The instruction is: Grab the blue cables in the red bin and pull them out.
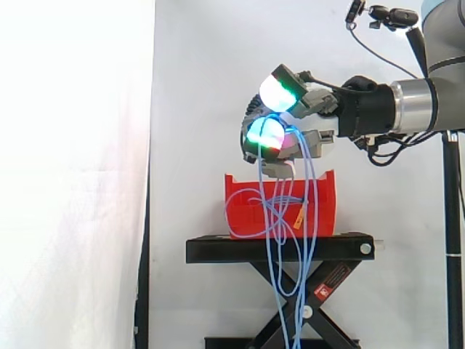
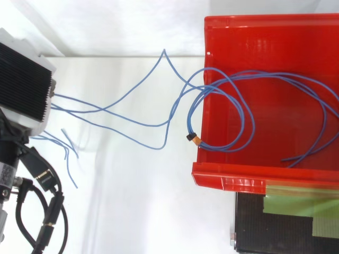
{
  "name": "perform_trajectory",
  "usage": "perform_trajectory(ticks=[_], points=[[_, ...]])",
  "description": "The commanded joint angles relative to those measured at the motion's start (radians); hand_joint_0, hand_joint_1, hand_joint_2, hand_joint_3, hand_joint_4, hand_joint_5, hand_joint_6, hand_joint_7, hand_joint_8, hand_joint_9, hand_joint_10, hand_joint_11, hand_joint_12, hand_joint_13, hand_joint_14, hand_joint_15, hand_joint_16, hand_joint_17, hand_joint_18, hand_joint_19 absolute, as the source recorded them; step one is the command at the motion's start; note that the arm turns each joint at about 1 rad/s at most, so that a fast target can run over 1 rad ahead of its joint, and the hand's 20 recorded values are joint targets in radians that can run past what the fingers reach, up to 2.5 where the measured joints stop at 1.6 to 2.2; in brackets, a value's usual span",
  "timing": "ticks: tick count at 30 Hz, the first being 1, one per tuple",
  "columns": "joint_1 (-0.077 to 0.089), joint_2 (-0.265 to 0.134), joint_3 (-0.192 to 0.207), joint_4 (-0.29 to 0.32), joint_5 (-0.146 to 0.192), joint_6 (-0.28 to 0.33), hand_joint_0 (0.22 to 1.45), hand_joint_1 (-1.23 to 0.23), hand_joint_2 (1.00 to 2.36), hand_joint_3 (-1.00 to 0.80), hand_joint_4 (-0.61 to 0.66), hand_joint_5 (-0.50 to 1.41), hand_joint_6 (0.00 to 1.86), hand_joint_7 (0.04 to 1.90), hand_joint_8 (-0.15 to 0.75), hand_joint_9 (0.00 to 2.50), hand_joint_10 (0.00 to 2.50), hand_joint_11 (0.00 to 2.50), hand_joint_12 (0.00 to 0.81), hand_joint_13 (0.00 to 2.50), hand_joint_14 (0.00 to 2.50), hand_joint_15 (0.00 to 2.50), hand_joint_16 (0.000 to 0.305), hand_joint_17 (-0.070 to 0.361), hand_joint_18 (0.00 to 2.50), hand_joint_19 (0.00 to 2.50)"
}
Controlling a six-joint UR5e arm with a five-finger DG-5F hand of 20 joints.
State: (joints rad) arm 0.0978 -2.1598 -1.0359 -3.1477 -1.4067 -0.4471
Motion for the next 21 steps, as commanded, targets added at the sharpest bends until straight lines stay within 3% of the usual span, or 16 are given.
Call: perform_trajectory(ticks=[1,21], points=[[0.0,0.0,0.0,0.0,0.0,0.0,0.63,-0.77,1.0,-1.0,0.29,1.06,0.21,0.79,0.287,1.51,0.03,1.26,0.364,1.15,2.5,0.71,0.058,0.13,1.11,1.33],[0.0,0.0,0.0,-0.002,-0.002,-0.002,0.69,-0.8,1.0,-1.0,0.25,1.05,0.29,0.77,0.265,1.53,0.04,1.3,0.34,1.14,2.5,0.76,0.05,0.112,1.15,1.55]])
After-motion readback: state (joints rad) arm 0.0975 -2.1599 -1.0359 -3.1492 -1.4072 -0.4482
